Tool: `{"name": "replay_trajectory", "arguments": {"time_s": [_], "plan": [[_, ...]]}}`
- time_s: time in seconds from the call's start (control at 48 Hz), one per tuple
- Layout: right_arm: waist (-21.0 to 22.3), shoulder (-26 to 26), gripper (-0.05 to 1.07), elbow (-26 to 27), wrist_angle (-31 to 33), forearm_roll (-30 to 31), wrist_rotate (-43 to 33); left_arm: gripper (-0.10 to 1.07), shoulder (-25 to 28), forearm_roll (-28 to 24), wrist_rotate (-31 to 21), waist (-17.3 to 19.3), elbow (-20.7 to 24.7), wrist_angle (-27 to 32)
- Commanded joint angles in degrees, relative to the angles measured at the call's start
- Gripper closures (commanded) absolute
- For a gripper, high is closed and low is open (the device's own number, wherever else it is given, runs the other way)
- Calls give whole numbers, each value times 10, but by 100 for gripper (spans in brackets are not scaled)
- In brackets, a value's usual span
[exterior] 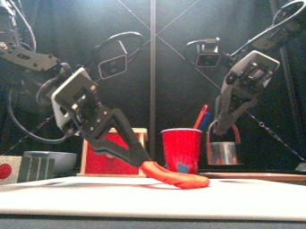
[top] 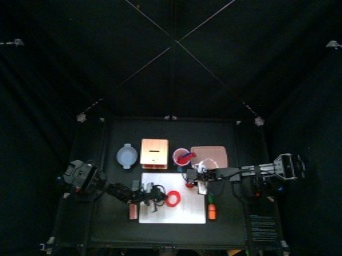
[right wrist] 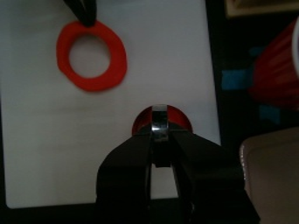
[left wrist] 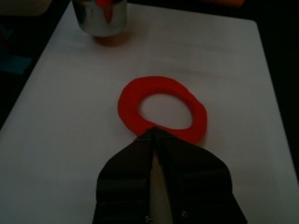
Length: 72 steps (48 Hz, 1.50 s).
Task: Place excess in bowl
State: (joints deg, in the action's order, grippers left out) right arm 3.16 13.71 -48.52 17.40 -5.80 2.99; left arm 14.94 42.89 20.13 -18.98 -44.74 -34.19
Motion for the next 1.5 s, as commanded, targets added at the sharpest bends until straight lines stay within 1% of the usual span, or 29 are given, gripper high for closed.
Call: {"name": "replay_trajectory", "arguments": {"time_s": [0.0, 0.104, 0.229, 0.333, 0.396, 0.438, 0.542, 0.646, 0.833, 0.958, 1.062, 1.188, 1.375, 1.479], "plan": [[4, 10, 51, -4, -11, 1, 2, 46, -25, -6, 1, 5, 11, -3], [6, 5, 49, -12, -19, 0, 2, 45, -30, -10, 1, 8, 11, -3], [5, 3, 35, -14, -21, -3, 2, 41, -33, -11, 1, 9, 7, -4], [5, 5, 20, -14, -21, -3, 1, 34, -36, -9, 0, 11, 6, -4], [4, 8, 14, -13, -21, -3, 1, 29, -38, -9, -1, 12, 5, -5], [3, 10, 12, -12, -21, -4, 1, 24, -40, -8, -3, 14, 5, -7], [3, 16, 11, -10, -21, -2, 1, 16, -41, -9, -2, 23, 9, -9], [2, 22, 11, -8, -22, 0, 1, 14, -28, -12, 1, 35, 22, -3], [-1, 48, 11, -11, -32, -3, 1, 14, 11, -26, 2, 52, 49, 16], [-9, 71, 11, -18, -47, -3, 1, 14, 23, -41, 3, 55, 59, 40], [-12, 88, 11, -22, -60, 0, 2, 15, 25, -43, 7, 59, 58, 54], [-16, 103, 11, -29, -69, 2, 3, 16, 27, -41, 18, 60, 56, 55], [-23, 107, 11, -33, -79, 2, 3, 16, 26, -40, 21, 62, 56, 55], [-27, 107, 11, -33, -84, 0, 3, 16, 10, -43, 25, 62, 56, 51]]}}
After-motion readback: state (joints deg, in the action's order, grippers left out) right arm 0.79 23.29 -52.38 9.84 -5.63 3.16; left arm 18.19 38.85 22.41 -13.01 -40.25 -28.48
